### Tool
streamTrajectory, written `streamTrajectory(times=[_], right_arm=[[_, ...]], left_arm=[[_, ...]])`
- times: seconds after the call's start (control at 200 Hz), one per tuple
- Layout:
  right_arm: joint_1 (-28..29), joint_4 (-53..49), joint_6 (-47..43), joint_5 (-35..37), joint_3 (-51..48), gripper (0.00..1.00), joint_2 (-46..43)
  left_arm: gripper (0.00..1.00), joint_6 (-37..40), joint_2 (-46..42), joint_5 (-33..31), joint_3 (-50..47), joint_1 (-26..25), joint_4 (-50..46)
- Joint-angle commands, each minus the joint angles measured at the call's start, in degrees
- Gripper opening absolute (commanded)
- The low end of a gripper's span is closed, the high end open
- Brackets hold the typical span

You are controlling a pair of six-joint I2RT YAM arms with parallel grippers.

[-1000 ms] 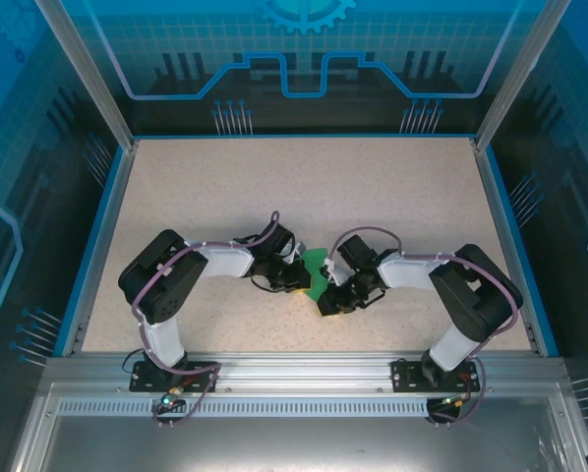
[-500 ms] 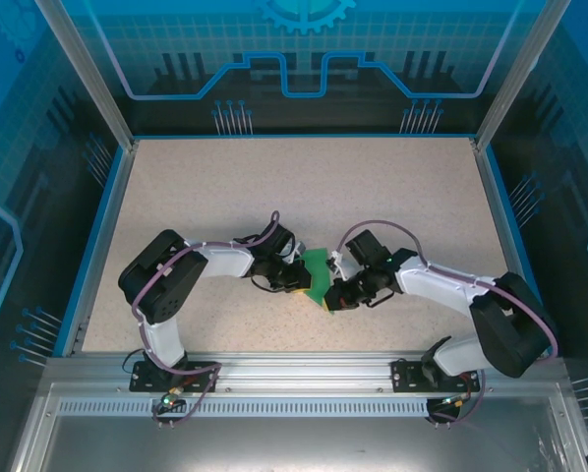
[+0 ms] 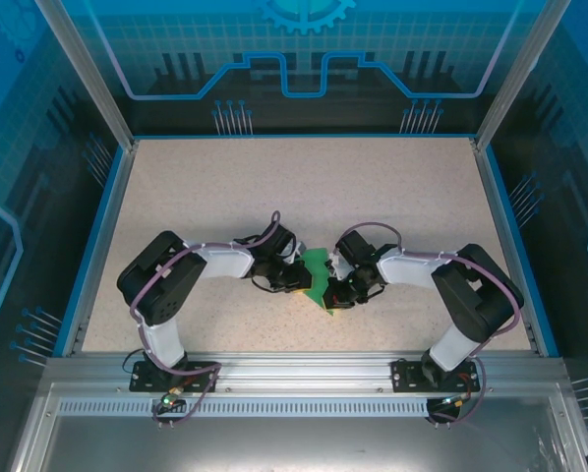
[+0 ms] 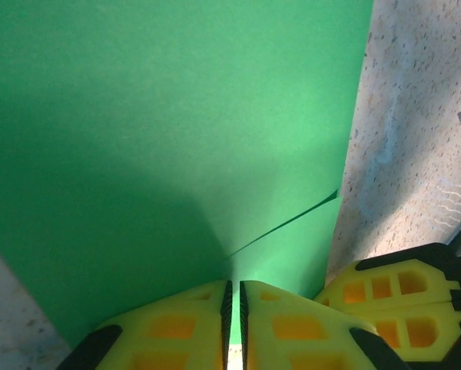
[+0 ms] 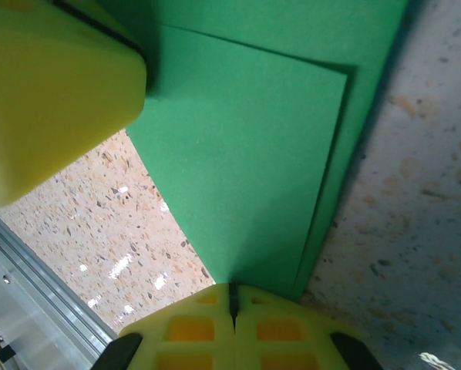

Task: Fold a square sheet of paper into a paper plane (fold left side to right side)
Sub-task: Third fold the triangle at the center of the table.

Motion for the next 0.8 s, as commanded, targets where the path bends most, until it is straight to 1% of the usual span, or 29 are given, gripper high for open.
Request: streamTrajectory(times=[0.0, 0.125, 0.245, 0.39, 0.795], right_arm=[[-0.3, -0.5, 1.7, 6.4, -3.2, 0.0, 2.5], [-0.3, -0.5, 1.6, 7.2, -3.9, 0.0, 2.5], [-0.3, -0.5, 1.1, 7.0, -3.7, 0.0, 2.7], [-0.3, -0.5, 0.8, 6.8, -3.5, 0.0, 3.0], [-0.3, -1.0, 0.5, 7.2, -3.5, 0.0, 3.1]], left_arm=[[0.16, 0.7, -2.8, -3.8, -1.0, -1.5, -5.2], [0.15, -0.5, -5.5, -3.9, -1.7, -3.2, -4.8], [0.13, -1.8, -6.1, -3.5, -2.3, -5.0, -3.4], [0.1, -3.1, -4.8, -3.0, -2.3, -7.1, -0.9], [0.09, -3.3, 0.6, -2.8, -0.2, -8.7, 1.1]])
